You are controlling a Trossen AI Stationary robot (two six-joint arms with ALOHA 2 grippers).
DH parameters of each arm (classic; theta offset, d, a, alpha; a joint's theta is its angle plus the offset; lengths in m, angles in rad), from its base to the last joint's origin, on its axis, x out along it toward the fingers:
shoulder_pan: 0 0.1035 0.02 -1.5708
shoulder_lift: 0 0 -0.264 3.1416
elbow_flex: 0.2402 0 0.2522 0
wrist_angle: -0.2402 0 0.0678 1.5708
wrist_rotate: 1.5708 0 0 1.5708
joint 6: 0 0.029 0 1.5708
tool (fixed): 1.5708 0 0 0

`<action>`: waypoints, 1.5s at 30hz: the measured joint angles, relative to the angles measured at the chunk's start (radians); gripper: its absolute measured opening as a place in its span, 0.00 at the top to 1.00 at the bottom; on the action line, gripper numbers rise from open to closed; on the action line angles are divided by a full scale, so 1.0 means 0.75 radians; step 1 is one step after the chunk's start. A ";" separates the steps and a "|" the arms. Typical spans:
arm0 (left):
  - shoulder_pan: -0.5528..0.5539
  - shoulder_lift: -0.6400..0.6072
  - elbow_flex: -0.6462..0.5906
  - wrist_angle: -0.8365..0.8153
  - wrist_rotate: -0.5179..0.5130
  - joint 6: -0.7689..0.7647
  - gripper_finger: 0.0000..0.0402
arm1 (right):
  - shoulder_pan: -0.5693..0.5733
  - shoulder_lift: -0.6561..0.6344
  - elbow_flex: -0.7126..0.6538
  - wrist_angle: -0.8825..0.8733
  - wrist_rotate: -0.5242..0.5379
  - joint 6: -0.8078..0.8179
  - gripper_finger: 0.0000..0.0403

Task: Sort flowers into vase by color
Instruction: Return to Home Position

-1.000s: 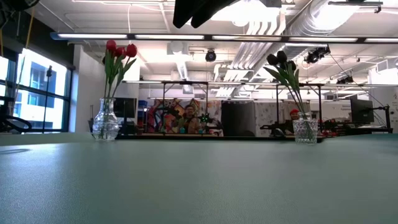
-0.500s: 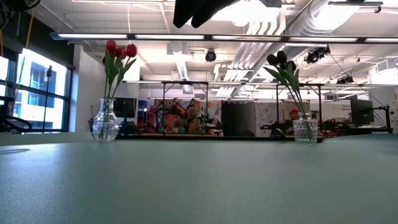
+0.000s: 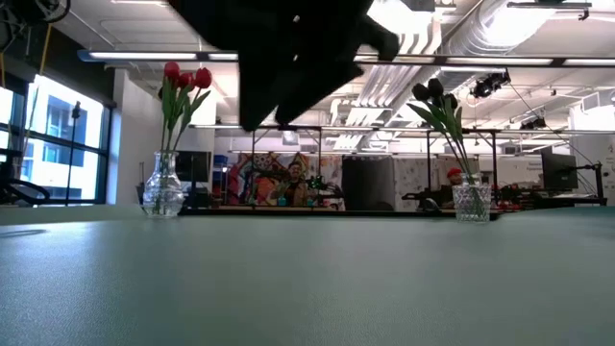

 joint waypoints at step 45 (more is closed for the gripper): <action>0.982 -0.123 0.221 0.083 0.551 0.695 0.89 | 0.155 -0.178 0.001 0.984 0.295 -1.538 0.63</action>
